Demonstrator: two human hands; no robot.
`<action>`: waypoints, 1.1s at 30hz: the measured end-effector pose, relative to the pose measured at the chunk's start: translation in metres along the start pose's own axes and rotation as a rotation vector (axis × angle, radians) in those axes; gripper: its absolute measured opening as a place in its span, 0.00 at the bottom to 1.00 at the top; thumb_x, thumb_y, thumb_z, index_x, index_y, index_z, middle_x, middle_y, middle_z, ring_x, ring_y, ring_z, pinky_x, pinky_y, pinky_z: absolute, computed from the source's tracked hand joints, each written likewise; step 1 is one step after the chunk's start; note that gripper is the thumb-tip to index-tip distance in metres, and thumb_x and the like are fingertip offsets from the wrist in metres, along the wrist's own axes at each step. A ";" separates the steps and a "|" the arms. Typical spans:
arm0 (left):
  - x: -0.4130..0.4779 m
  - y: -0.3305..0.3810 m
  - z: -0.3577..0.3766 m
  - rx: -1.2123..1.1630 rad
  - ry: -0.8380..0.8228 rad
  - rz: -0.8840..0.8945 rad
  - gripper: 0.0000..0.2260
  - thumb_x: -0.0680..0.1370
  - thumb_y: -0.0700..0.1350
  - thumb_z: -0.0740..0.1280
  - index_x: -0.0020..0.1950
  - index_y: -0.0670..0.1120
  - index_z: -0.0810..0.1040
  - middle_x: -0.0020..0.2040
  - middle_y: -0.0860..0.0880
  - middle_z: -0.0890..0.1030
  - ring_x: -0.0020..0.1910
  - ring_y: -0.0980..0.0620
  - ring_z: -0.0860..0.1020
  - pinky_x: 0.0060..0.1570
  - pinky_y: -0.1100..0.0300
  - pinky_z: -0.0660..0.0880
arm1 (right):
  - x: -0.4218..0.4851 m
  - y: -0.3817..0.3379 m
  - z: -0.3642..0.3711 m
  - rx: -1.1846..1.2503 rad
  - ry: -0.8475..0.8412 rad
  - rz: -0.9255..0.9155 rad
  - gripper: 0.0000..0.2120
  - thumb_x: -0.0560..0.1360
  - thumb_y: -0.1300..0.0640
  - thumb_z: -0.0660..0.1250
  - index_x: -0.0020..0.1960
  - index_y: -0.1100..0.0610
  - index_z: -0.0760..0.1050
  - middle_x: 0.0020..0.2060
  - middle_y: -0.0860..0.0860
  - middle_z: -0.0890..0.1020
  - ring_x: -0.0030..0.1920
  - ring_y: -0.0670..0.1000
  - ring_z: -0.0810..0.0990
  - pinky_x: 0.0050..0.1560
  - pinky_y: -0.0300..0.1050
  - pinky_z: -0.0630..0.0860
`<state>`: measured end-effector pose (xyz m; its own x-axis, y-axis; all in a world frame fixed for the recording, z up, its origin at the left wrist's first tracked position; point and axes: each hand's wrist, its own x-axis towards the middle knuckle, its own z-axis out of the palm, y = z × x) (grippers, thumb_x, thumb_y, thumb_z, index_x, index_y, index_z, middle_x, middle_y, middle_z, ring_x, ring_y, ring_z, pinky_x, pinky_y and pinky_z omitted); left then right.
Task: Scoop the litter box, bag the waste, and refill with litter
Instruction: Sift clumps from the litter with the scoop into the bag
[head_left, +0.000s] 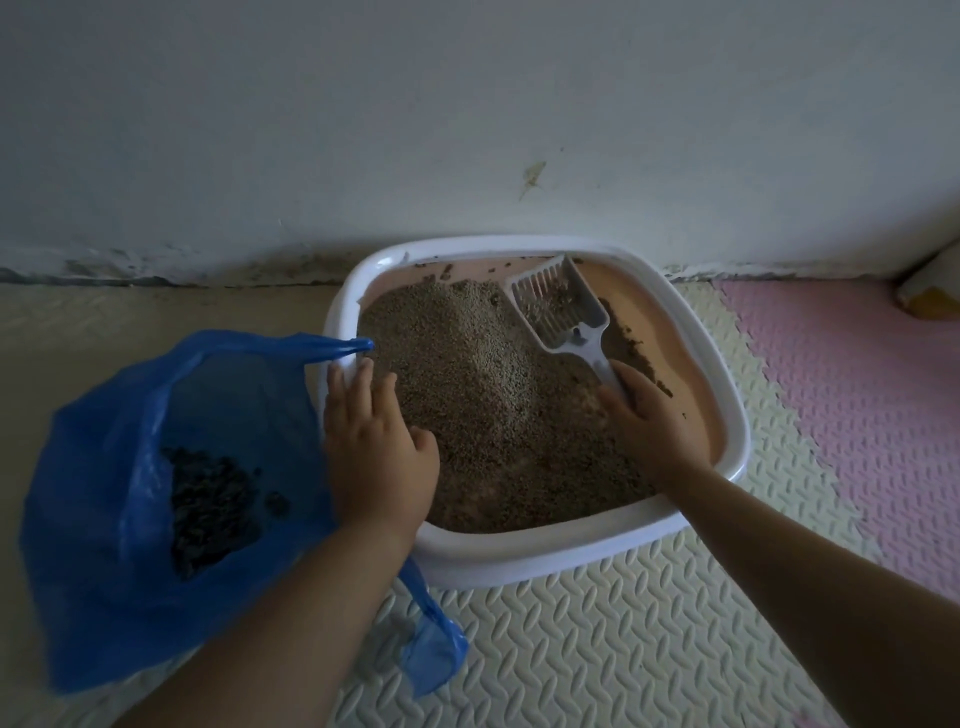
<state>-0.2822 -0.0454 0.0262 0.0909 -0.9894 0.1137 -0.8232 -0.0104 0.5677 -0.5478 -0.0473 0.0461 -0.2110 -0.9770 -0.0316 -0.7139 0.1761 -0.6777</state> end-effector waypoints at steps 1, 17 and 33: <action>0.000 0.000 0.000 -0.017 0.014 -0.003 0.24 0.73 0.39 0.65 0.69 0.39 0.70 0.74 0.42 0.63 0.76 0.41 0.53 0.73 0.43 0.55 | 0.000 0.000 0.001 0.001 0.002 0.004 0.10 0.80 0.49 0.60 0.61 0.44 0.73 0.35 0.38 0.78 0.34 0.38 0.75 0.38 0.38 0.70; 0.000 0.000 0.003 -0.064 0.027 -0.027 0.23 0.72 0.39 0.64 0.68 0.42 0.70 0.74 0.44 0.64 0.76 0.43 0.53 0.74 0.44 0.55 | 0.096 -0.060 0.033 -0.236 -0.238 0.436 0.20 0.80 0.47 0.58 0.39 0.63 0.71 0.29 0.51 0.69 0.25 0.47 0.63 0.26 0.39 0.63; 0.001 -0.001 0.006 -0.064 0.058 -0.005 0.22 0.71 0.37 0.67 0.65 0.40 0.74 0.72 0.42 0.68 0.75 0.40 0.56 0.70 0.40 0.61 | 0.005 -0.011 0.012 0.001 -0.051 0.028 0.13 0.80 0.50 0.61 0.64 0.46 0.72 0.44 0.43 0.81 0.40 0.43 0.78 0.40 0.43 0.73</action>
<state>-0.2848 -0.0470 0.0206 0.1284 -0.9792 0.1569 -0.7853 -0.0037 0.6191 -0.5327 -0.0555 0.0448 -0.1967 -0.9765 -0.0883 -0.7073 0.2037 -0.6769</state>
